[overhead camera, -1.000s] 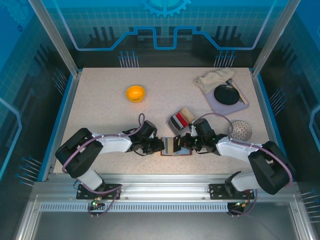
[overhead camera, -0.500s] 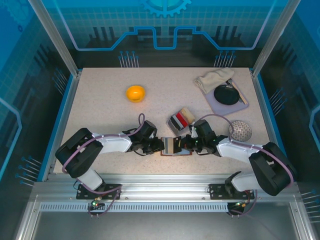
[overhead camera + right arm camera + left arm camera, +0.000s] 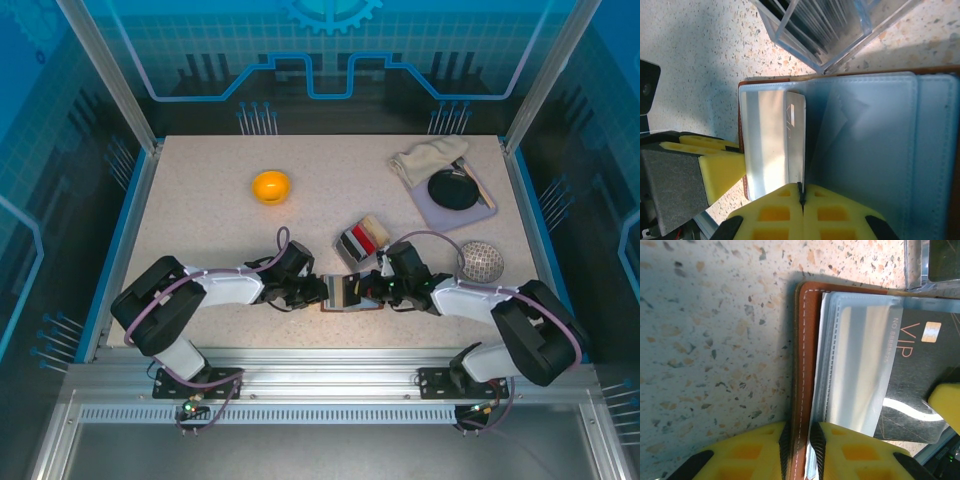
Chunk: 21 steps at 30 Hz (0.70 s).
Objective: Put the credit cards into the card holder
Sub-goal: Insert the credit card into the card slot.
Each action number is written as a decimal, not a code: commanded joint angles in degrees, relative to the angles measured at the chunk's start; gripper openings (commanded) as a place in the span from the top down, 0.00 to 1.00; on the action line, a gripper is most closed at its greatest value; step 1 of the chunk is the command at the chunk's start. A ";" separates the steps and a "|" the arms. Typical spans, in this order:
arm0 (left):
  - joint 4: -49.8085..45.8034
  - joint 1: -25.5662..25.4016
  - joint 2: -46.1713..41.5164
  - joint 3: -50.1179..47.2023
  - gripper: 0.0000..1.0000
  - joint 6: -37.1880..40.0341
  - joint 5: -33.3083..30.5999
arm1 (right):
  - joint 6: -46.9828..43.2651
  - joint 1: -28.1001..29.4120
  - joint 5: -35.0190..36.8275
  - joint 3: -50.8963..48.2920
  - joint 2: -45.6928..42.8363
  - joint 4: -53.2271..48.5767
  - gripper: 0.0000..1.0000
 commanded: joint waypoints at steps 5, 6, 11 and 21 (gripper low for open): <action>-1.96 -0.36 0.46 0.32 0.75 -0.28 0.41 | 0.64 1.55 0.57 0.64 1.59 0.17 0.95; -1.87 -0.38 0.46 0.17 0.74 -0.31 0.40 | 0.96 1.70 -0.12 0.27 1.96 1.51 0.95; -1.70 -0.35 0.52 0.23 0.75 -0.27 0.38 | 0.53 3.25 -1.95 1.68 3.64 1.58 0.94; -2.22 -0.37 0.51 0.65 0.75 -0.02 -0.33 | -2.99 4.19 -0.24 6.95 4.35 -7.26 0.84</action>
